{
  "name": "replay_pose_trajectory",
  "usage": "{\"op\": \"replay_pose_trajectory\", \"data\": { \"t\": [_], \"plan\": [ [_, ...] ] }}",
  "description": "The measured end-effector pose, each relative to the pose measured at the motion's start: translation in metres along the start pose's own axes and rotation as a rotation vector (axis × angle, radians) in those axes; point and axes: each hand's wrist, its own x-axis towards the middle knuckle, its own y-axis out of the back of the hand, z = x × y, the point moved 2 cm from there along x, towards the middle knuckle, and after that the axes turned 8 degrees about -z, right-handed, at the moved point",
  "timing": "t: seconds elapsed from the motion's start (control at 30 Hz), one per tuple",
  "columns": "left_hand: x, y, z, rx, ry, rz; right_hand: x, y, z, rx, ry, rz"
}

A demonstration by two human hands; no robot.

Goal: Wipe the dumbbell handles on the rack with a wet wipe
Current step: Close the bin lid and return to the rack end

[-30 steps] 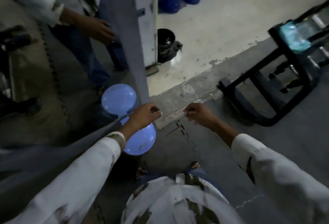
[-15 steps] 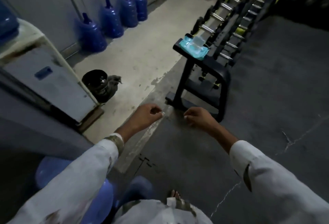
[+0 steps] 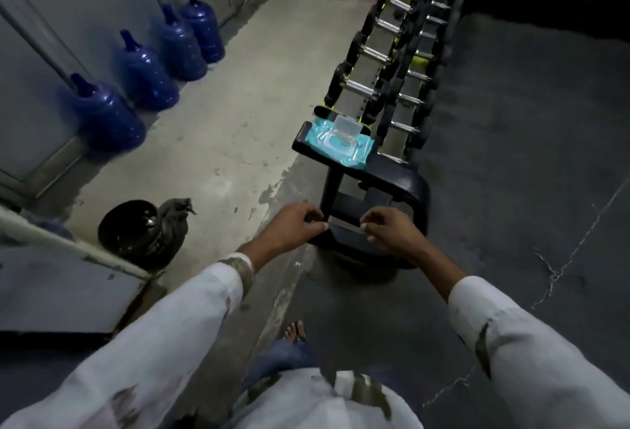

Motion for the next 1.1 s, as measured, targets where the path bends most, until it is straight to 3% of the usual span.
{"op": "replay_pose_trajectory", "data": {
  "t": [0.27, 0.6, 0.87, 1.0, 1.1],
  "plan": [
    [0.116, 0.06, 0.001, 0.087, -0.026, -0.057, 0.104, 0.05, -0.033, 0.064, -0.037, 0.053],
    [0.238, 0.069, 0.004, 0.329, 0.034, -0.121, 0.255, 0.116, -0.03, -0.202, 0.025, 0.077],
    [0.274, 0.057, -0.02, 0.54, 0.194, -0.293, 0.322, 0.132, -0.03, -0.327, 0.137, -0.078],
    [0.278, 0.054, -0.026, 0.547, 0.179, -0.323, 0.326, 0.111, -0.026, -0.344, 0.215, -0.13],
    [0.279, 0.053, -0.031, 0.565, 0.168, -0.336, 0.332, 0.096, -0.02, -0.366, 0.16, -0.121]
  ]
}}
